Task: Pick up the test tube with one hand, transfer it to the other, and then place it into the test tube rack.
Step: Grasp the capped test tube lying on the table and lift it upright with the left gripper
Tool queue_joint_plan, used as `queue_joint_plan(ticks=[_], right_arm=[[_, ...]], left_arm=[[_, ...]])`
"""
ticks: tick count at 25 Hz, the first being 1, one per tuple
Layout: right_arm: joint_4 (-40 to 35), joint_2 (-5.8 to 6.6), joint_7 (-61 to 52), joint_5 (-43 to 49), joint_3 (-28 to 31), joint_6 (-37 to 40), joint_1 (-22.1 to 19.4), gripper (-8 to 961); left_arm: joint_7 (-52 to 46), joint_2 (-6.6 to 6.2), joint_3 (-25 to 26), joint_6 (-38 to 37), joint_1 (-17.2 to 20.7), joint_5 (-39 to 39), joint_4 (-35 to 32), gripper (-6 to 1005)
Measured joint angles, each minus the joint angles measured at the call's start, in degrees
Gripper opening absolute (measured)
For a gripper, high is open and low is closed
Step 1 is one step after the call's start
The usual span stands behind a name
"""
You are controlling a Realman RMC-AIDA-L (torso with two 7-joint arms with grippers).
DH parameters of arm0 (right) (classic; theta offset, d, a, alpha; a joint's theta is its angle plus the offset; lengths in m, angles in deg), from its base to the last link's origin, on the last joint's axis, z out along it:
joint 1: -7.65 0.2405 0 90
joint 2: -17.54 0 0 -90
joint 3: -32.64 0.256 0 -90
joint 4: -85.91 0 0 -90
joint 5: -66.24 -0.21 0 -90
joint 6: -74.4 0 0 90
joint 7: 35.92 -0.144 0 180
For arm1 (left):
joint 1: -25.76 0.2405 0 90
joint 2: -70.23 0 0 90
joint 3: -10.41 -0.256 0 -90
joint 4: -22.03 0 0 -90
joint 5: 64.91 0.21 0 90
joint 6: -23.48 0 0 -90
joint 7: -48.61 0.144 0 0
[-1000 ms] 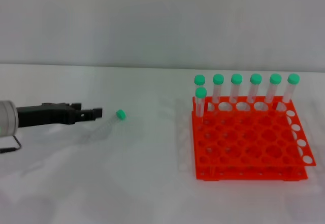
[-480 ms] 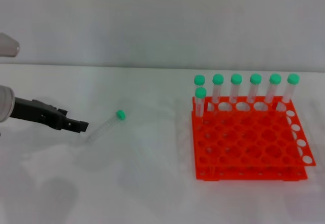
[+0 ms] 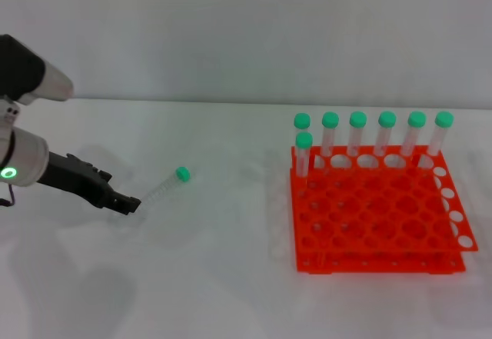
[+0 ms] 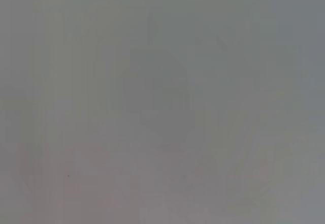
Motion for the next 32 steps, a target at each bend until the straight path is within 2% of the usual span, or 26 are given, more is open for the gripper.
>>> queue_joint_plan(ticks=[10, 27, 32], right_arm=[[0.0, 0.00, 0.1, 0.0, 0.0, -0.1, 0.8, 844], [0.3, 0.21, 0.1, -0.1, 0.0, -0.7, 1.1, 831], [0.8, 0.28, 0.1, -0.2, 0.0, -0.7, 1.3, 828]], left_arm=[[-4.8, 0.95, 0.0, 10.0, -2.0, 8.7, -8.1, 848], [-7.8, 1.49, 0.1, 10.7, -3.3, 9.1, -8.7, 779], [-9.5, 1.55, 0.1, 10.4, -3.3, 9.8, -8.8, 642]])
